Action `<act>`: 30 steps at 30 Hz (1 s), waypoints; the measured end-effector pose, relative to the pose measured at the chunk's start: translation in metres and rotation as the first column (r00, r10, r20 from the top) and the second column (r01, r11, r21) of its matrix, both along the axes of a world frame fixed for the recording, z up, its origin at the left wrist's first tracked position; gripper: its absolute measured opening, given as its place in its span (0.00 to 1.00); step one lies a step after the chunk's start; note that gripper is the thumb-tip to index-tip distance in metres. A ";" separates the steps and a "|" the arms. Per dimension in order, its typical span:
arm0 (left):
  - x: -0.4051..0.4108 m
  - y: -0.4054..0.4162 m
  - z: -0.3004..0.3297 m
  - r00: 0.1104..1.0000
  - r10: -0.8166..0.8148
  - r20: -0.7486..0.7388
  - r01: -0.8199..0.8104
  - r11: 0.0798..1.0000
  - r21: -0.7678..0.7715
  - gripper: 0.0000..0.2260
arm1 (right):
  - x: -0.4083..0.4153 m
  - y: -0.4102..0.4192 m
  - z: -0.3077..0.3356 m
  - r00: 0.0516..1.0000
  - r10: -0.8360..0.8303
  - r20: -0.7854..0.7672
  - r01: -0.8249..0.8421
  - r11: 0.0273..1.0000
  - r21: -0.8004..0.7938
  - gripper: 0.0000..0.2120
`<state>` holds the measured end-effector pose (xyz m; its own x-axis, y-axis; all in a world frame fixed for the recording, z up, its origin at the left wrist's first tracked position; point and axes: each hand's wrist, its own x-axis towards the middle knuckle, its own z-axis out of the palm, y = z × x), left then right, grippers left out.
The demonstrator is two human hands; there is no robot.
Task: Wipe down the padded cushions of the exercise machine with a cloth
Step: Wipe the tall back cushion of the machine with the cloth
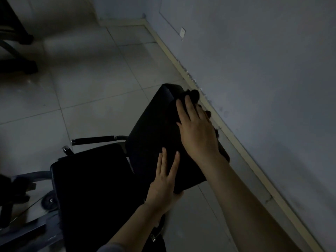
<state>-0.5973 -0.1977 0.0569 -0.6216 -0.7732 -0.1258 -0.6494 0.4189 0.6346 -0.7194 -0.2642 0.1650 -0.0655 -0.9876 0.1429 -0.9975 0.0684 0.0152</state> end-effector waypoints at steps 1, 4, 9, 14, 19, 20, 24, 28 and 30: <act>0.002 0.001 -0.001 1.000 0.000 -0.004 0.000 1.000 -0.008 0.55 | -0.001 0.026 -0.002 0.999 -0.001 -0.047 0.001 1.000 -0.012 0.26; 0.008 0.001 -0.005 1.000 0.016 -0.009 -0.017 0.999 -0.039 0.55 | -0.009 0.096 -0.009 0.971 0.082 -0.224 -0.083 0.997 0.005 0.25; 0.017 -0.005 -0.009 0.985 0.059 -0.163 -0.065 0.997 -0.032 0.54 | -0.014 0.085 -0.006 0.850 0.330 -0.410 -0.245 0.937 0.248 0.24; 0.035 -0.022 -0.010 0.906 0.327 -0.270 -0.308 0.945 0.111 0.38 | 0.005 -0.009 -0.003 0.803 0.359 -0.476 -0.252 0.928 0.275 0.25; 0.080 -0.038 -0.014 0.872 0.474 -0.122 -0.461 0.879 0.122 0.29 | 0.040 -0.097 -0.023 0.678 0.392 -0.621 -0.215 0.914 0.343 0.26; 0.090 -0.037 -0.016 0.863 0.494 -0.107 -0.484 0.869 0.107 0.27 | 0.048 -0.103 -0.031 0.662 0.395 -0.637 -0.199 0.912 0.359 0.25; 0.120 -0.029 -0.023 0.856 0.514 -0.064 -0.509 0.857 0.081 0.21 | 0.056 -0.067 -0.060 0.681 0.379 -0.627 -0.187 0.917 0.352 0.26; 0.125 -0.023 -0.031 0.876 0.480 -0.035 -0.469 0.868 0.165 0.18 | 0.051 0.039 -0.075 0.728 0.409 -0.551 -0.154 0.880 0.449 0.34; 0.127 -0.023 -0.039 0.874 0.485 -0.023 -0.472 0.860 0.194 0.18 | 0.043 0.080 -0.071 0.760 0.403 -0.510 -0.135 0.865 0.483 0.35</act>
